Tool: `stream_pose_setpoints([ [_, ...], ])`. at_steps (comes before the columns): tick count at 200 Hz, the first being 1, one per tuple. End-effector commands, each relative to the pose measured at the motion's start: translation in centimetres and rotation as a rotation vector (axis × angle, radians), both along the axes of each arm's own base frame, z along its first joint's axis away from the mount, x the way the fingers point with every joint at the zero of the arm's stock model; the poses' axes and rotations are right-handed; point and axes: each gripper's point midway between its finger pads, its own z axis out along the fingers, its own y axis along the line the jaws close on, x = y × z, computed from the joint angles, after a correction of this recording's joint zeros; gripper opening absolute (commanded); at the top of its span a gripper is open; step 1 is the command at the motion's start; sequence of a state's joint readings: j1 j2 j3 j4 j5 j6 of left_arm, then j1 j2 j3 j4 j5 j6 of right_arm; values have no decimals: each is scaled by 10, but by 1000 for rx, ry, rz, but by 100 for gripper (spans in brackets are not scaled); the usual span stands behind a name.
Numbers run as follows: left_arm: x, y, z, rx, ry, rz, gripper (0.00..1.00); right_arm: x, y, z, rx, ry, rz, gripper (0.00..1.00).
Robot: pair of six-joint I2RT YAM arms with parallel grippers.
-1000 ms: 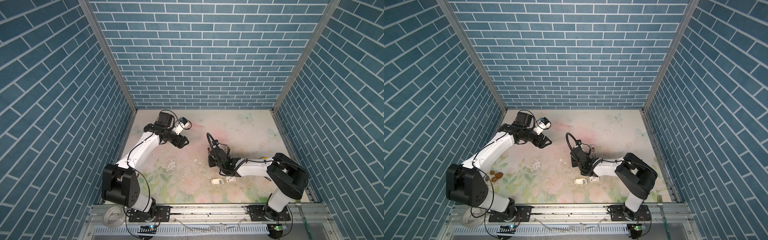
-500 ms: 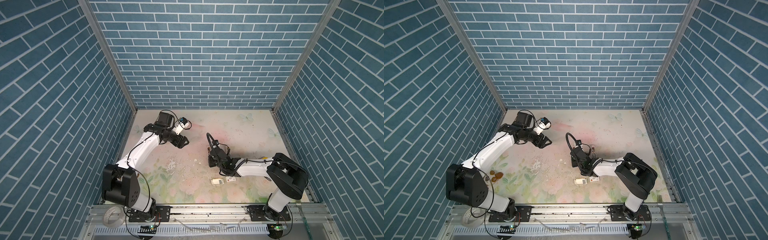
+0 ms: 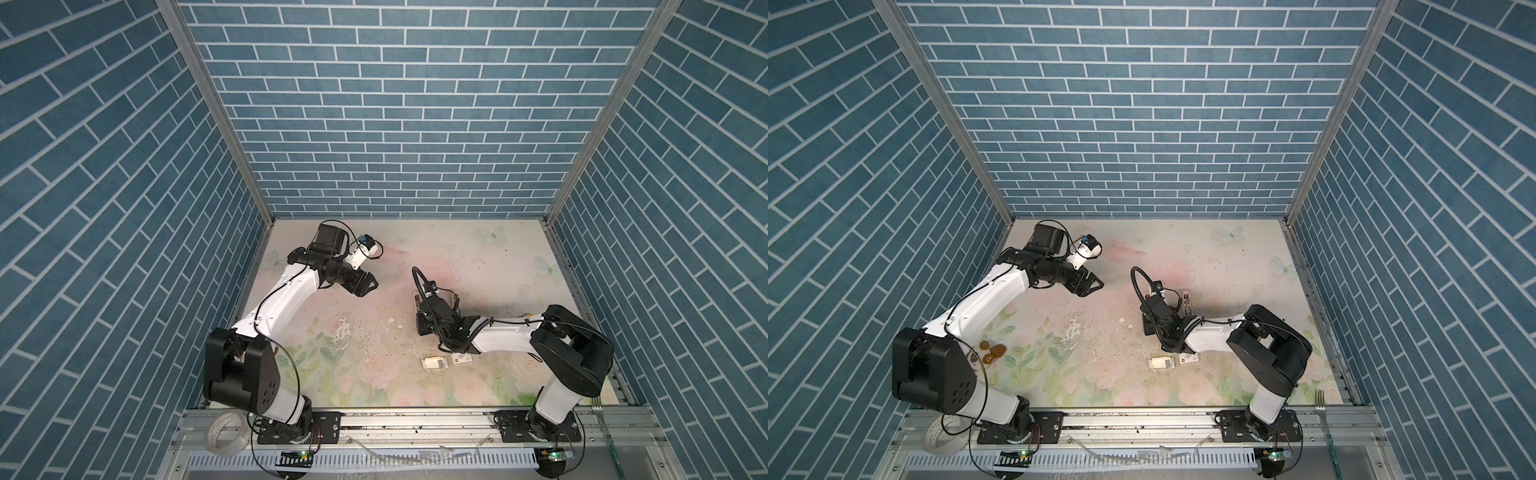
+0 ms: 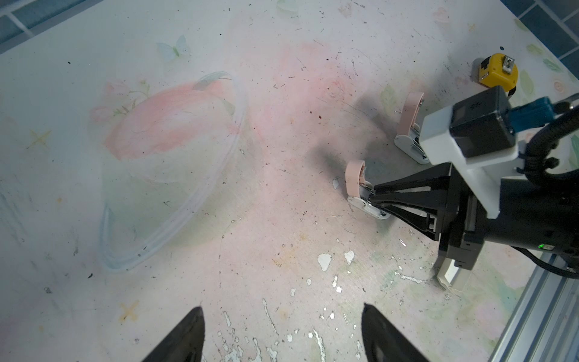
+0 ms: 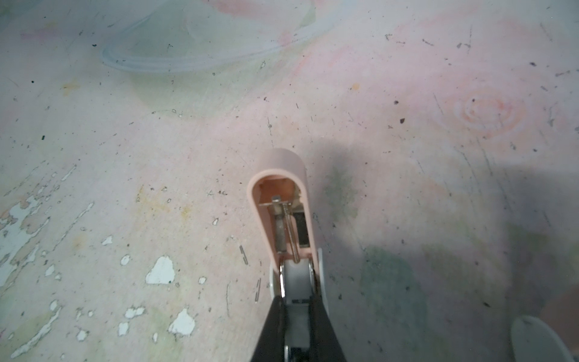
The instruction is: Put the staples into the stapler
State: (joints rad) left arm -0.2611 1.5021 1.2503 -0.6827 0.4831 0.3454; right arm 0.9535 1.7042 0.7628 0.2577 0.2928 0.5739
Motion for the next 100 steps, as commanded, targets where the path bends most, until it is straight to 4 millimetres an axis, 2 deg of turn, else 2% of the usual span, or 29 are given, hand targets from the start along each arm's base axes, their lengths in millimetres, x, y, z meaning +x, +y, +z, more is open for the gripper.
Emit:
stream_pose_setpoints([
  [1,-1,4,-10,13,23,4,80,2,-5,-6,-43,-9,-1,11],
  [38,0,4,-10,16,20,5,80,2,-5,-6,-42,-8,-2,11],
  [100,0,5,-10,17,19,5,80,2,0,17,-15,-43,34,11],
])
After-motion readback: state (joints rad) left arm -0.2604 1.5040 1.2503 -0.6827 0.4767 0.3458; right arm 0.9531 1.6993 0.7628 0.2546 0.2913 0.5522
